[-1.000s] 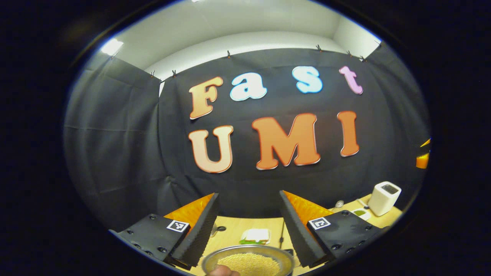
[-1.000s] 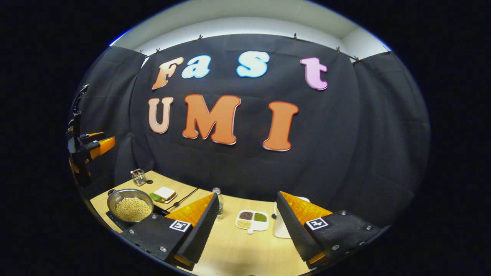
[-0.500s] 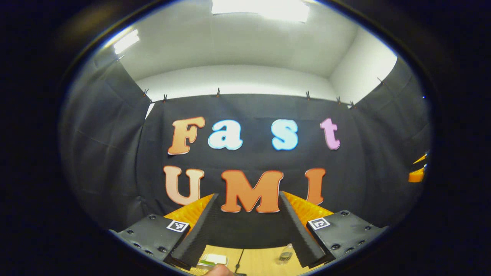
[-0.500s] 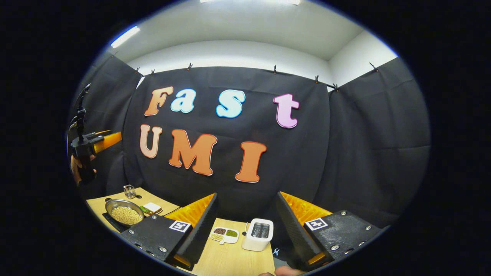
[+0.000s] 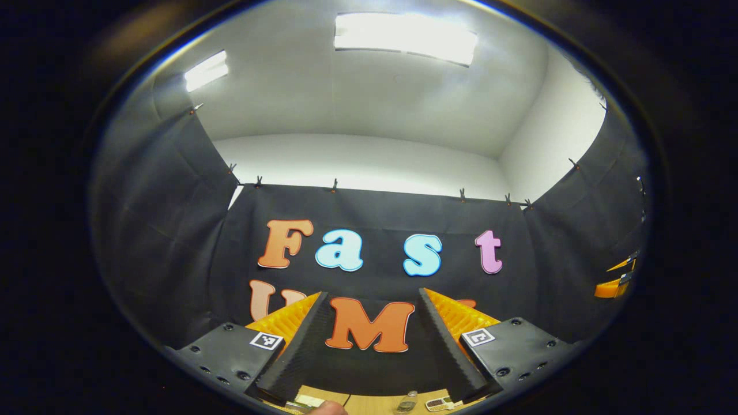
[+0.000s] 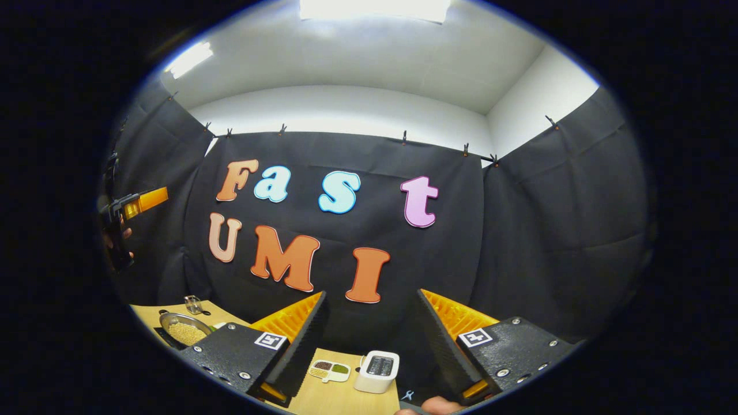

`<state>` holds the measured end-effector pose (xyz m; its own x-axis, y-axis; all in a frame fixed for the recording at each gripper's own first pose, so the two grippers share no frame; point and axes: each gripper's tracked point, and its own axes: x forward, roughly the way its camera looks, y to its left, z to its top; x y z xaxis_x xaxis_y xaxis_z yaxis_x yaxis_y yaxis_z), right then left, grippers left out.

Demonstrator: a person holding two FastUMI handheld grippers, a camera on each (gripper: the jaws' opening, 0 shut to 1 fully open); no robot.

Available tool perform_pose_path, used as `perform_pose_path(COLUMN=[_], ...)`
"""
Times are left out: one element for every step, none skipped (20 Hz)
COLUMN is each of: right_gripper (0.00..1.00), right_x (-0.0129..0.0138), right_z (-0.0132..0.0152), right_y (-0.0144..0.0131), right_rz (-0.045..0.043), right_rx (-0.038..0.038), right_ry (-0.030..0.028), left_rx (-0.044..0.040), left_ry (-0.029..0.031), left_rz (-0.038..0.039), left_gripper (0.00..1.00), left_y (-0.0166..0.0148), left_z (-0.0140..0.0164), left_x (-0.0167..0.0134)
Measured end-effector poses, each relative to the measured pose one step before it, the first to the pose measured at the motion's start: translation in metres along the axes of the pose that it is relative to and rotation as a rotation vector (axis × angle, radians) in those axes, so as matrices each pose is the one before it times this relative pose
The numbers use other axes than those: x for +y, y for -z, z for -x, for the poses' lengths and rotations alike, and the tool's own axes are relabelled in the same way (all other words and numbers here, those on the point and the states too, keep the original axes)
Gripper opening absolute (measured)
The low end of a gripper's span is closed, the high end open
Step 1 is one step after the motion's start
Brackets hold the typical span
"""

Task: First push the handle of the pot to place it horizontally, then grasp the pot with both hands and set it on the induction cooktop.

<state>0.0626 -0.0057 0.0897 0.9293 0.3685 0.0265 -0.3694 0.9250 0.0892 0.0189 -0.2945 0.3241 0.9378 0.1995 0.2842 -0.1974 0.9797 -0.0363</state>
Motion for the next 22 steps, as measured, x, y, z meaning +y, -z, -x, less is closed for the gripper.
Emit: perform_pose_path(right_gripper=[0.9,0.93,0.93,0.93,0.93,0.88,0.88,0.93,0.93,0.88,0.88,0.93,0.93,0.93,0.93,0.93,0.93,0.93,0.93,0.93,0.93,0.88], right_x=[0.00121,-0.00424,-0.00133,0.00036,0.00202,0.00226,0.00199,0.00211,0.00245,0.00503,0.00469,0.00293,0.00402,0.00209,0.0027,0.00316,0.00327,0.00338,0.00304,0.00303,0.00332,0.00103], right_z=[0.00038,-0.00066,-0.00029,0.00188,0.00073,0.00108,-0.00032,-0.00329,-0.0023,-0.00231,-0.0007,-0.00189,-0.00181,-0.00024,0.00019,-0.00004,-0.00146,-0.00081,-0.00284,-0.00027,-0.00054,-0.00118], right_y=[-0.00107,0.00115,0.00004,-0.00258,-0.00305,-0.00552,-0.00661,-0.0083,-0.00665,-0.00648,-0.00441,-0.00341,-0.00269,-0.00375,-0.00272,-0.00286,-0.00137,-0.00147,0.00121,0.00043,-0.00067,-0.00201], right_rz=[0.0013,0.00456,0.00475,0.00322,0.00367,0.003,0.00391,0.0029,0.00284,0.00537,0.00295,0.00229,0.00051,-0.00055,0.00006,-0.0011,0.00237,0.00715,0.00828,0.00872,0.00892,0.00601], right_rx=[-0.00427,0.00184,0.00161,-0.00018,-0.00288,-0.00532,-0.01104,-0.01295,-0.01023,-0.00998,-0.00758,-0.00318,-0.00385,-0.00412,-0.00691,-0.0066,-0.00215,-0.00242,0.00463,0.00708,0.00023,-0.00414], right_ry=[-0.00407,0.01222,0.01387,0.00581,0.00052,0.00424,0.00741,0.00676,0.00816,0.0018,0.00106,0.00465,0.00586,0.00821,0.00427,0.00453,0.00255,0.00011,0.00416,0.00167,-0.00111,0.00156], left_rx=[-0.03201,-0.02515,-0.02014,-0.01312,-0.00482,0.00354,0.00358,0.00255,0.00065,0.0036,0.01026,0.01679,0.00955,0.00649,0.00154,-0.00017,-0.00156,-0.00037,0.00273,-0.001,-0.00302,-0.00353], left_ry=[-0.02581,-0.01682,-0.01104,-0.01147,-0.00474,0.00333,0.01502,0.00948,0.00131,0.00557,0.00608,-0.00192,-0.00245,-0.00244,-0.00916,-0.01131,-0.01032,-0.00803,-0.00488,-0.00562,-0.01241,-0.0098], left_rz=[-0.00062,0.00424,0.00184,0.00208,0.00387,0.00527,0.00586,0.00298,0.00052,0.00438,0.00579,-0.00463,-0.01371,-0.01445,-0.01253,-0.00573,-0.00268,0.00187,0.00156,-0.00355,-0.0063,-0.00762], left_gripper=[0.97,1.0,0.97,0.94,0.93,0.95,0.94,0.95,0.94,0.94,0.94,0.94,0.94,0.94,0.94,0.94,0.94,0.94,0.94,0.94,0.93,0.93], left_y=[-0.01296,-0.00875,-0.00572,-0.00335,-0.00108,0.00038,-0.00054,-0.00089,-0.00212,-0.00023,0.00228,0.00357,0.00551,0.00214,0.00239,0.00143,0.00089,0.00085,0.00126,0.00156,0.00026,0.00036], left_z=[0.00464,0.00034,-0.00112,-0.00179,-0.00373,-0.00204,-0.00139,-0.00145,-0.00416,-0.00454,-0.00245,-0.00278,-0.0038,-0.00115,0.00015,-0.00131,-0.00163,-0.00097,-0.00033,-0.00028,-0.00201,-0.00119], left_x=[0.01122,0.00688,0.00662,0.00706,0.00579,0.00254,0.00137,0.00308,0.00827,0.00492,0.00334,0.00618,0.00878,0.00844,0.01073,0.00981,0.00774,0.00734,0.00666,0.00622,0.00899,0.00558])
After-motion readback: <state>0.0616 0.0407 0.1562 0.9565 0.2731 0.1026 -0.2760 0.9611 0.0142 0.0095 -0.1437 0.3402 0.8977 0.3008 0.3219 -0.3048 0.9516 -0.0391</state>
